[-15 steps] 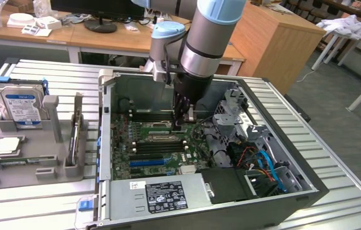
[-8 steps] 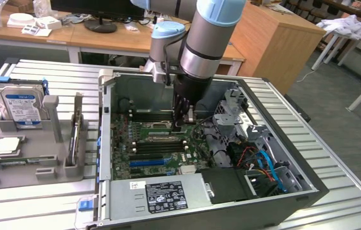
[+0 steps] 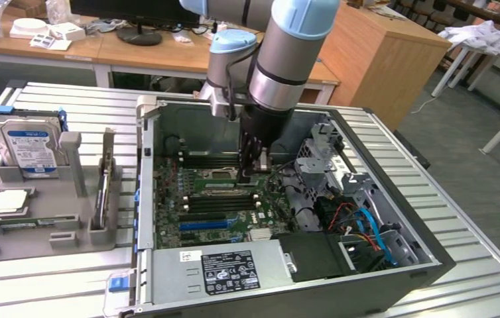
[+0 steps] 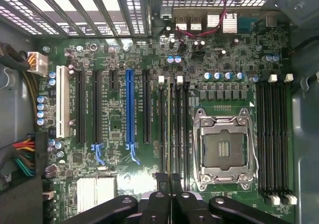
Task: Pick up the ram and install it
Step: 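Insert the ram into the slot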
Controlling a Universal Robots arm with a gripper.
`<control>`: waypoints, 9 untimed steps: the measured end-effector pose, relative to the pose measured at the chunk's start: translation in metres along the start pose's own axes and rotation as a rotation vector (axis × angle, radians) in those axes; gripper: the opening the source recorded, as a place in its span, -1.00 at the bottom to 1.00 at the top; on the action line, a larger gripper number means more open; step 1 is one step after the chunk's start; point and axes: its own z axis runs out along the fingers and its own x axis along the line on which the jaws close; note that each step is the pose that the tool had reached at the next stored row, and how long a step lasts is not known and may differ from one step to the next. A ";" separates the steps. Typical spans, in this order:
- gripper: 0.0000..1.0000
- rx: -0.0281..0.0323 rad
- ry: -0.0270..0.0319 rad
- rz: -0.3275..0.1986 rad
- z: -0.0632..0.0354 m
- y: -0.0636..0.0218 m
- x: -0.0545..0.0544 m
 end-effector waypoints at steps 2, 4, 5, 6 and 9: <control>-0.76 0.0001 -0.0001 0.000 0.0009 0.0000 0.000; -0.76 0.0001 -0.0001 0.000 0.0017 -0.0001 0.000; -0.76 0.0000 0.0000 0.000 0.0021 -0.0001 0.000; -0.76 0.0001 0.0000 0.000 0.0026 -0.0001 0.000; -0.76 0.0000 0.0000 0.000 0.0037 -0.0001 0.000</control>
